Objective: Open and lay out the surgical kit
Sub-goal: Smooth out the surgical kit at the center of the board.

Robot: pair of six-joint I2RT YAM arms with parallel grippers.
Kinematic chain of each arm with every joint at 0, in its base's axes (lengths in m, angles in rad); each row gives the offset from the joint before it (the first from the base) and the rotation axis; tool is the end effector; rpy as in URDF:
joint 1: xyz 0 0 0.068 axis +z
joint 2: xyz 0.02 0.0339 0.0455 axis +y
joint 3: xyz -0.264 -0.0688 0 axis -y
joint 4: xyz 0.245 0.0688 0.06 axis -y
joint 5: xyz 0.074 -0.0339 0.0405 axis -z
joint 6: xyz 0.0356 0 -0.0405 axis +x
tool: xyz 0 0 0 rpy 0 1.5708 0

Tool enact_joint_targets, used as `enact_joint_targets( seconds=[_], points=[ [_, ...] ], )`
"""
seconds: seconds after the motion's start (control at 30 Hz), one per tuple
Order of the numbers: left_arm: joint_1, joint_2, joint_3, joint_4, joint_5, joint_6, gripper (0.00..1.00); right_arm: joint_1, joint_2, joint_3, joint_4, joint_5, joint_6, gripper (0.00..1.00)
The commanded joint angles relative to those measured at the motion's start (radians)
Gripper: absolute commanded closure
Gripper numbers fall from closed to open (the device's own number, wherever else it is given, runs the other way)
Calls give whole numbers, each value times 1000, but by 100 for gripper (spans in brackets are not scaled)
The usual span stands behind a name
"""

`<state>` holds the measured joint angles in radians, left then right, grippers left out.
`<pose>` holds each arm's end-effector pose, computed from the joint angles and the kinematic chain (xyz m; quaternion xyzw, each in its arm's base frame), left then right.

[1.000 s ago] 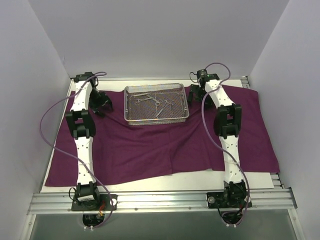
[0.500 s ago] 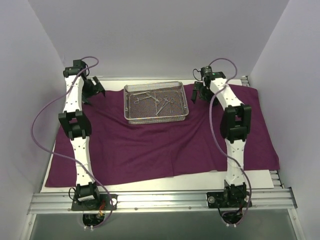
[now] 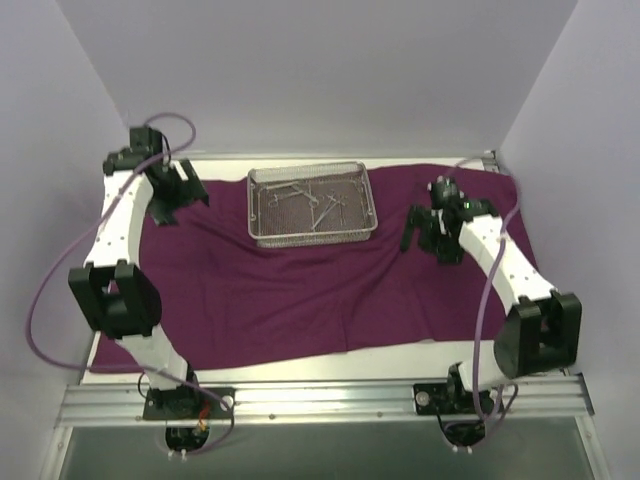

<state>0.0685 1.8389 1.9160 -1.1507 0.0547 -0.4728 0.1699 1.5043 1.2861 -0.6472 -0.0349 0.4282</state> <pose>0.3811 0.0242 0.3505 -0.2526 0.9354 -0.0753 0.2356 0.3208 0.0563 0.2990 0.1149 0.9313 0.1174 0.3252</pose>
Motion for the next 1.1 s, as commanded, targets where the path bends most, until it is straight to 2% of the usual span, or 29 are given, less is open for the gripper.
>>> enact_joint_targets(
  seconds=[0.0, 0.17, 0.33, 0.57, 0.7, 1.0, 1.07],
  points=[
    [-32, -147, -225, 167, 80, -20, 6, 19, -124, -171, 26, -62, 75, 7],
    [-150, -340, -388, 167, 76, -44, 6, 34, -222, -347, 24, -33, 103, 9],
    [-174, -470, -498, 164, 91, -85, 6, 42, -216, -465, 95, -23, 149, 12],
    [-174, -524, -514, 100, 65, -72, 6, 62, -63, -490, 179, 32, 179, 16],
    [-173, -556, -529, 74, 62, -76, 6, 75, -6, -513, 163, 73, 228, 17],
    [-162, -566, -540, 63, 40, -75, 6, 129, -65, -620, 23, 63, 319, 16],
    [-157, -563, -549, 71, 34, -75, 6, 149, -113, -651, -6, 0, 329, 15]
  ],
)
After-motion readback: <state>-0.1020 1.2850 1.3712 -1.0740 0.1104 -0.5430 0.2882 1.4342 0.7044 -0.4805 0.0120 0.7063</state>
